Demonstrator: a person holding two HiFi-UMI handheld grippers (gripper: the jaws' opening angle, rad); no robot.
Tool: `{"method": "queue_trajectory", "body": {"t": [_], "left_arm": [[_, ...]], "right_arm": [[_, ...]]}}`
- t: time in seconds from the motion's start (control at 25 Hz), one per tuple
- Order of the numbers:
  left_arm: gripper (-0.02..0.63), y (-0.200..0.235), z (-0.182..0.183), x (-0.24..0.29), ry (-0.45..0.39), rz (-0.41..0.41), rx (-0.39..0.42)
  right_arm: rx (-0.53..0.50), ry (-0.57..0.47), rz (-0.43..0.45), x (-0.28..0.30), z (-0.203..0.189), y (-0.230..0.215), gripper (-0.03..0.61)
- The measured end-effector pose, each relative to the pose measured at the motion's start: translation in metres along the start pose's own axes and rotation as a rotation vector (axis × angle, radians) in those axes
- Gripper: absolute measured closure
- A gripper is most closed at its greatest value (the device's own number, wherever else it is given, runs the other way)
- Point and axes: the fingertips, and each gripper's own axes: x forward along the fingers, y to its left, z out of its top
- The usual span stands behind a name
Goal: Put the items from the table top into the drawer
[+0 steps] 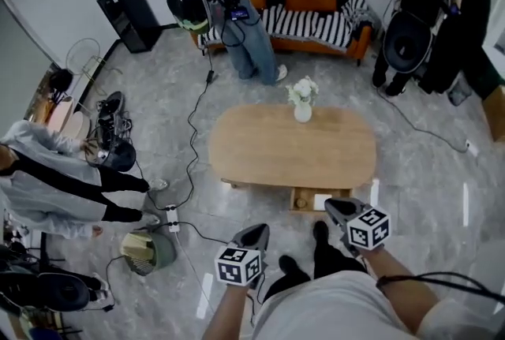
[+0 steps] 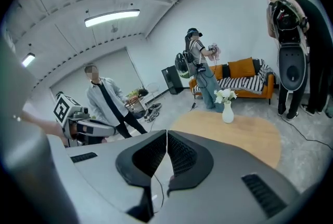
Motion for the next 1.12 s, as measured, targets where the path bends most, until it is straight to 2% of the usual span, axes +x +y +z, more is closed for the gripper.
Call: {"method": "queue_trajectory", "body": {"t": [0.24, 0.44, 1.12], "left_arm": [[0.614, -0.015, -0.001, -0.018, -0.034, 0.010, 0.006], [0.614, -0.026, 0.004, -0.018, -0.062, 0.028, -0.012], [0.614, -0.052, 0.009, -0.007, -0.097, 0.075, -0.030]], "right_arm": [[-0.002, -0.030, -0.017, -0.028, 0.000, 0.004, 0.545], [-0.015, -0.016, -0.020, -0.043, 0.000, -0.002, 0.545], [-0.047, -0.010, 0.038, -0.058, 0.010, -0.019, 0.545]]}}
